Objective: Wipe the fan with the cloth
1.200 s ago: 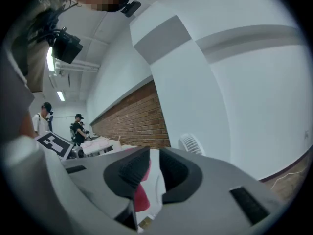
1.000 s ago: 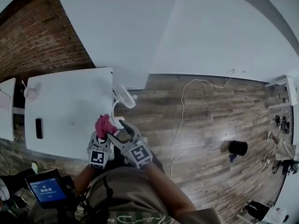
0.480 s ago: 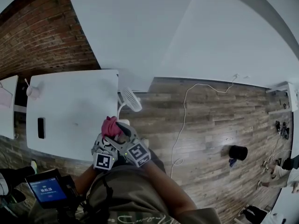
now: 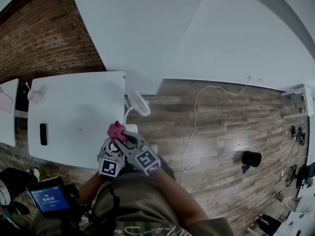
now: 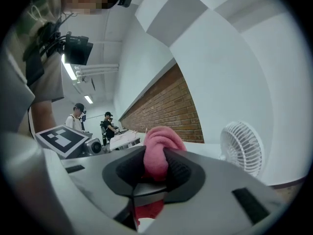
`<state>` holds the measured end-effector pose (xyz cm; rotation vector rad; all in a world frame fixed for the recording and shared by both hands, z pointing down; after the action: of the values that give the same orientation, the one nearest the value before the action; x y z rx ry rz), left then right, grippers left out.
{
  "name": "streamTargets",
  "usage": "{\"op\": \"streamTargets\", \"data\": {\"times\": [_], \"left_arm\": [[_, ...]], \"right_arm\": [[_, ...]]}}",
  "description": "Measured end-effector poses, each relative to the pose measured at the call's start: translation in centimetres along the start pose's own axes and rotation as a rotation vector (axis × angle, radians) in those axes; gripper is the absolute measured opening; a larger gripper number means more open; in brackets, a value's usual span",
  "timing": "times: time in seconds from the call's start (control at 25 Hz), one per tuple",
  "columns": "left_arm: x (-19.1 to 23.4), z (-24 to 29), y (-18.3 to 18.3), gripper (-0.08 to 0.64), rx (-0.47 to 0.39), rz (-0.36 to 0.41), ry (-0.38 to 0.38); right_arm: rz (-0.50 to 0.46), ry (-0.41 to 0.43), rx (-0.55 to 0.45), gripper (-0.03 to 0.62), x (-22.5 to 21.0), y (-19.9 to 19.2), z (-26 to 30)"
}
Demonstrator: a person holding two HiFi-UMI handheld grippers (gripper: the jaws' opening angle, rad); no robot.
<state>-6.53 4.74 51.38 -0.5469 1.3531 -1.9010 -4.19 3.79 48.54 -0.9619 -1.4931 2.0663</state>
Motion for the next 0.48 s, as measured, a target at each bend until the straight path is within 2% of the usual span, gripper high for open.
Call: {"op": "streamTargets", "data": {"times": [0.16, 0.36, 0.48], "left_arm": [[-0.5, -0.1, 0.2, 0.109, -0.025, -0.019, -0.023], [-0.9, -0.1, 0.5, 0.11, -0.038, -0.014, -0.038], [-0.4, -0.1, 0.3, 0.11, -0.028, -0.066, -0.009]], "right_arm": [[-0.037, -0.108, -0.034, 0.098, -1.7, 0.5, -1.2], [-0.068, -0.254, -0.068, 0.095, -4.6, 1.2, -2.9], [-0.071, -0.343, -0.097, 0.095, -6.7, 2.5, -4.0]]}}
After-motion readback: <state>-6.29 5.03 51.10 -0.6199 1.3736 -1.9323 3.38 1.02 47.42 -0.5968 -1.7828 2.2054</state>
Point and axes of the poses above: the fingertips, and each gripper's own axes: z forward along the fingers, x to its left, y out of its top, the point moved 4 cm from there along -z, backward along the fingers, and after that the axes turned 3 degrees about -y, right-handed, at the moved point
